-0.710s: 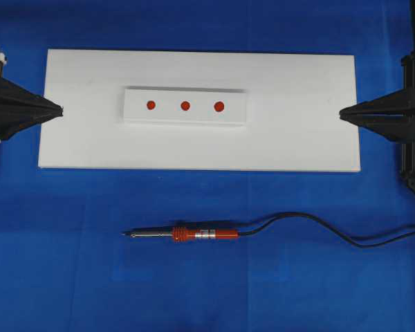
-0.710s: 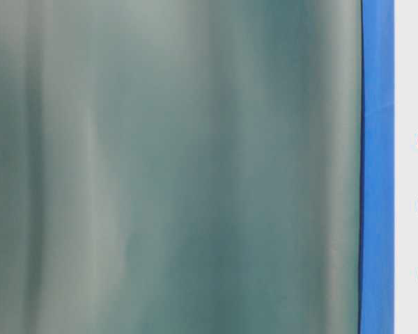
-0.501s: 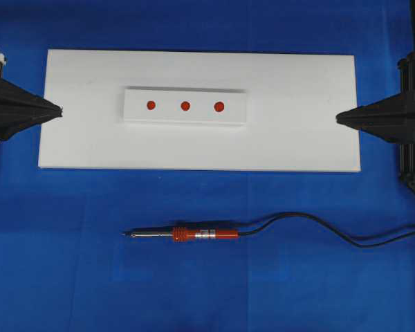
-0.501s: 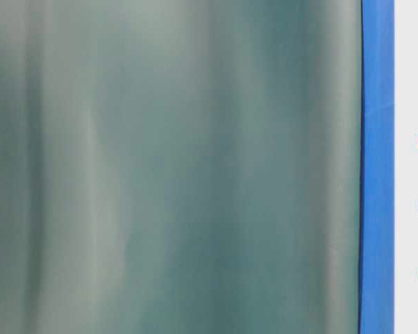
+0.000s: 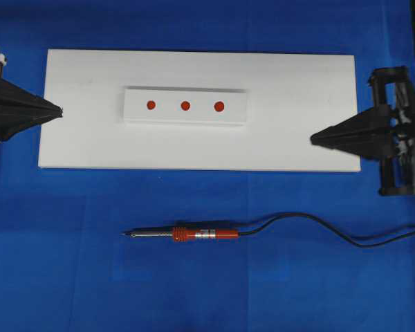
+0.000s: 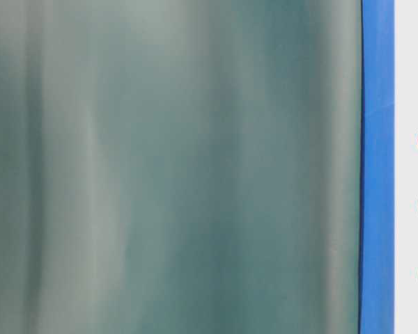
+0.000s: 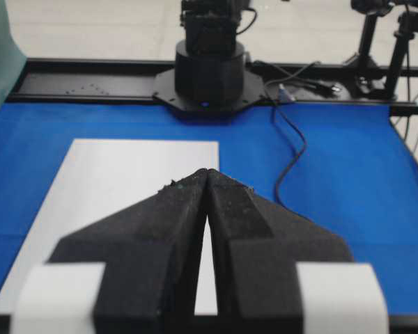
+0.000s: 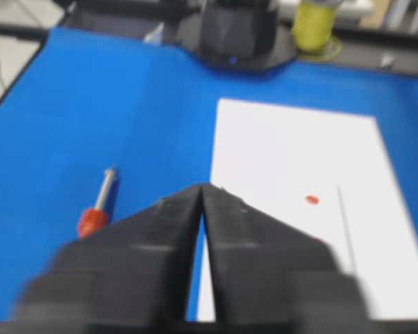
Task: Touch the tip of the soldering iron to the mark.
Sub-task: 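Move the right gripper toward the red-handled soldering iron on the table, then close the right gripper around the soldering iron's red handle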
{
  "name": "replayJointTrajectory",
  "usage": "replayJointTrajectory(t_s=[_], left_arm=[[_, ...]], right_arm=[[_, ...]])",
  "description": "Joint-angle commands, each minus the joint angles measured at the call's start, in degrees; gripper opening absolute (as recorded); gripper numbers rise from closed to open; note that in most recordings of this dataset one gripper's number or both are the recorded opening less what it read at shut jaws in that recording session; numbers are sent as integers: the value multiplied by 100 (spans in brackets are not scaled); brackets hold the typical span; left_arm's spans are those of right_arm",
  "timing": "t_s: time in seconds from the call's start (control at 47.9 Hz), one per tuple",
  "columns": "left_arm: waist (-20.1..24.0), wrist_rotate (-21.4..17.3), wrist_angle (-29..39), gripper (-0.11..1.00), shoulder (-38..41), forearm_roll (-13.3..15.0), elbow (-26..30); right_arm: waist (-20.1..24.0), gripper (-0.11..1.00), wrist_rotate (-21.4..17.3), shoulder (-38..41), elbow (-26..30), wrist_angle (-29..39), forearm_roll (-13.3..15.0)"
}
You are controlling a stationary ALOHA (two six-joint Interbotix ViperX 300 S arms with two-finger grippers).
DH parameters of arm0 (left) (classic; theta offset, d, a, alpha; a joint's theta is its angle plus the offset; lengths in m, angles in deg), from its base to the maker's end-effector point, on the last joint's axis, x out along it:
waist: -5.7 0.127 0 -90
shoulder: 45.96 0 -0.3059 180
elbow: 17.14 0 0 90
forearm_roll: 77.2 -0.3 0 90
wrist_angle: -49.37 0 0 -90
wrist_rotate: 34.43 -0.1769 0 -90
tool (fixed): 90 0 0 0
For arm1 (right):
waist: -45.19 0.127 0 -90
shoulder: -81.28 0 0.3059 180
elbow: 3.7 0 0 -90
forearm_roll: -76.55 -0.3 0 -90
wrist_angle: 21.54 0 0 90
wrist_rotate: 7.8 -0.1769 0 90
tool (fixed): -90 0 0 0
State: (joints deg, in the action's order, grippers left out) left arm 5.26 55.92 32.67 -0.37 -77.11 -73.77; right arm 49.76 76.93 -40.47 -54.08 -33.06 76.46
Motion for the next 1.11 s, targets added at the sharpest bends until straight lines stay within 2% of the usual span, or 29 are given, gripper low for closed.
replayJointTrajectory(t_s=[0.0,0.23,0.293,0.418,0.606,0.794,1.087], left_arm=[[-18,0,-35,0,35,-18,35],[-9,0,-44,0,35,-18,35],[-9,0,-53,0,44,-18,35],[-9,0,-62,0,35,-18,35],[-9,0,-79,0,35,-18,26],[-9,0,-97,0,44,-18,9],[0,0,-97,0,35,-18,-18]], right_arm=[[132,12,-88,378,290,-62,-18],[378,79,-571,1644,800,-18,-88],[439,90,-686,2013,1011,70,-97],[606,85,-782,2769,1564,483,-105],[712,85,-888,3779,2276,1090,-237],[765,85,-923,4711,2733,1125,-378],[879,85,-923,5388,3120,861,-598]])
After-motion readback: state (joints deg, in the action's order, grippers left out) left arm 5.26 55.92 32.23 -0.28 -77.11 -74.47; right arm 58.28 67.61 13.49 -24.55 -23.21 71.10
